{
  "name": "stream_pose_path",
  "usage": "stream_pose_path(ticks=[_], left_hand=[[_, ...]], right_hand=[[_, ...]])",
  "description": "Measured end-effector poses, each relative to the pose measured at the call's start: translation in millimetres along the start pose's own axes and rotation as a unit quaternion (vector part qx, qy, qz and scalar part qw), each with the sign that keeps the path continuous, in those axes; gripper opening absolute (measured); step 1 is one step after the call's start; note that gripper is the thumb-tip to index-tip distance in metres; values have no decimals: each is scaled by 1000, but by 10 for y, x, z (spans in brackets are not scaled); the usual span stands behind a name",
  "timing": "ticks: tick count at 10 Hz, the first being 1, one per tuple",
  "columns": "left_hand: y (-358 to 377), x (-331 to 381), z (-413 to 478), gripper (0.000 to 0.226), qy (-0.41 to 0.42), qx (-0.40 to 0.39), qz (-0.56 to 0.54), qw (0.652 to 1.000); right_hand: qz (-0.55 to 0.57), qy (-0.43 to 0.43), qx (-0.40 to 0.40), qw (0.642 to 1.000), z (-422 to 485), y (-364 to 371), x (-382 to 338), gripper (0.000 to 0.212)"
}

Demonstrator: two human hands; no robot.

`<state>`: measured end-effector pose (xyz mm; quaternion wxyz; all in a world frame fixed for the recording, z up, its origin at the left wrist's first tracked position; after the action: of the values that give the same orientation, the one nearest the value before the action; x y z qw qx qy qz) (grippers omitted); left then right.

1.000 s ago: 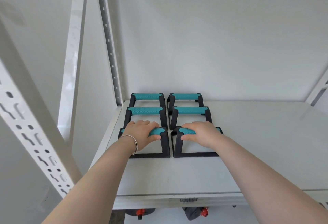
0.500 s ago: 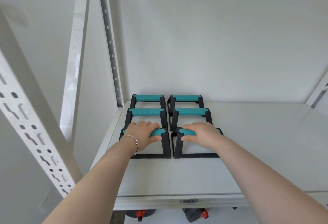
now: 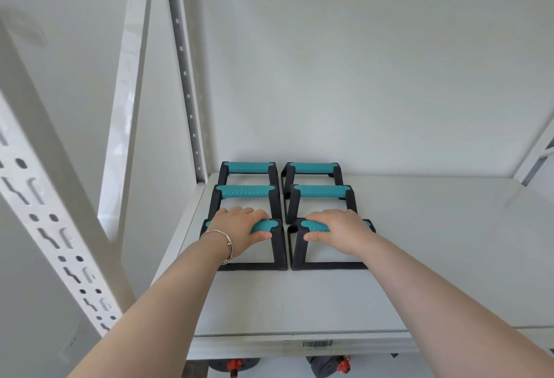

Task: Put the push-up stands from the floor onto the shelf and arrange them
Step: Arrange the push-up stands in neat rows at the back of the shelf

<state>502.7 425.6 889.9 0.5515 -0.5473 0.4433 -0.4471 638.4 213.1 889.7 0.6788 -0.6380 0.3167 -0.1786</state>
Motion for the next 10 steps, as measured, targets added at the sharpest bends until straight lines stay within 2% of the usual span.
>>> stream_pose_path(ticks=[7,8,10], left_hand=[[-33,22,-17,44,-4,-8,2,1000],[-21,37,-33,45,-7,5,16,1000],[101,129,-139,43,-44,84,18,995]], right_hand=[[2,-7,-7,1000,-16,-29,-5,53],[-36,-20,-4,999,-35,-13,-18,54],[-72,-7,67,995,-145,76,-39,58]])
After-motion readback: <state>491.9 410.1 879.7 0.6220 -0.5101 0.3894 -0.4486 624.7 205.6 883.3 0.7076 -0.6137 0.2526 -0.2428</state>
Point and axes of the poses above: each hand's wrist, its own z-axis towards the middle knuckle, its own y-axis out of the palm, x = y × z, the point moved 1 cm from there along z, towards the middle knuckle, and after that the axes turned 1 degree about z, right-handed, at the moved point
